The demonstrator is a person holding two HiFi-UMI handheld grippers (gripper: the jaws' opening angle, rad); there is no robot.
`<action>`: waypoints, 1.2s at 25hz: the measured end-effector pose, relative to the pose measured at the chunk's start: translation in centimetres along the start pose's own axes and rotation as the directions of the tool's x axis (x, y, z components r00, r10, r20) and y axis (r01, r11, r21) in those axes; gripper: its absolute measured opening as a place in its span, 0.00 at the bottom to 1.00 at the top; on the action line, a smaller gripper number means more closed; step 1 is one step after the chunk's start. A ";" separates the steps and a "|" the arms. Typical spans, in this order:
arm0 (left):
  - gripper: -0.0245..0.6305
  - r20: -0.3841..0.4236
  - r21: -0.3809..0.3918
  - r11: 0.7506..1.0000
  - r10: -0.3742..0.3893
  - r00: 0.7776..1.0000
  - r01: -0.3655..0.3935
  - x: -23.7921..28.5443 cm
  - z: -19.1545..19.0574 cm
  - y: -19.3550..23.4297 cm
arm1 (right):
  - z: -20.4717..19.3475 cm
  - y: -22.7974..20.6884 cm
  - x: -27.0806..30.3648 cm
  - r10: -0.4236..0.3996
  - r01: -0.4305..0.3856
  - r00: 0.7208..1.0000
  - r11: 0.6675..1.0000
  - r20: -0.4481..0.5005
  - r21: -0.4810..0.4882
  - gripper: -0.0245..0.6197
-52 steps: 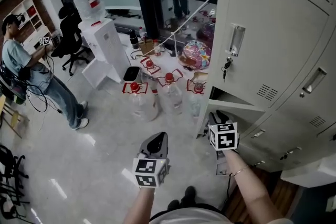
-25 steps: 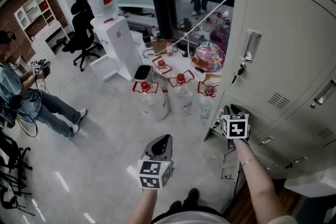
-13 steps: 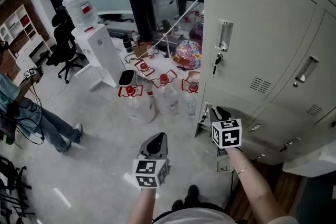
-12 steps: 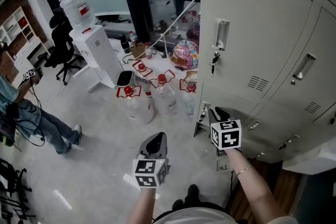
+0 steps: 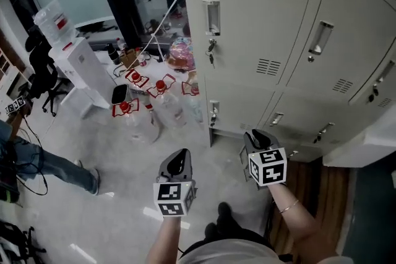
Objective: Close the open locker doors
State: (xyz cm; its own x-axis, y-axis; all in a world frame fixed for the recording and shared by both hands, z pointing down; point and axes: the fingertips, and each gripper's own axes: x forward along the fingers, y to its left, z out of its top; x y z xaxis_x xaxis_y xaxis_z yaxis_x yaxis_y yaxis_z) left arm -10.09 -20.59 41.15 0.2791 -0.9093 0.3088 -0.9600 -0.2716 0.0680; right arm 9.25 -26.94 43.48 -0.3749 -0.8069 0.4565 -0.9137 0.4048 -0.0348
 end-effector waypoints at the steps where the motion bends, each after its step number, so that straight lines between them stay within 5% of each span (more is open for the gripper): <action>1: 0.07 -0.004 0.007 1.000 -0.013 1.000 0.013 0.1 -0.3 -0.6 | -1.0 -0.7 -0.8 -0.022 0.022 1.000 1.000 -0.012 0.006 0.16; 12: 0.07 -0.122 0.013 0.989 -0.144 0.982 0.147 2.1 -6.4 -7.0 | -16.0 -8.2 -6.3 -0.187 0.224 0.961 0.958 -0.206 0.177 0.16; 17: 0.07 -0.174 0.006 0.987 -0.159 0.972 0.162 3.8 -10.9 -8.4 | -22.8 -9.5 -5.3 -0.156 0.218 0.958 0.942 -0.242 0.256 0.18; 30: 0.07 -0.324 -0.050 0.983 -0.186 0.928 0.179 9.9 -22.9 -10.7 | -38.8 -11.6 2.8 -0.090 0.233 0.897 0.929 -0.432 0.289 0.19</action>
State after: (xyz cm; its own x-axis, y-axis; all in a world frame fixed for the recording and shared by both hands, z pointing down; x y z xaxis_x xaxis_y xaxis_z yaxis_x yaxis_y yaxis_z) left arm 2.49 -19.47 65.20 0.4302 -0.6908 0.5812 -0.8942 -0.4144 0.1694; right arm 24.88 -17.13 79.67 -0.1860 -0.5748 0.7968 -0.9810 0.0637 -0.1831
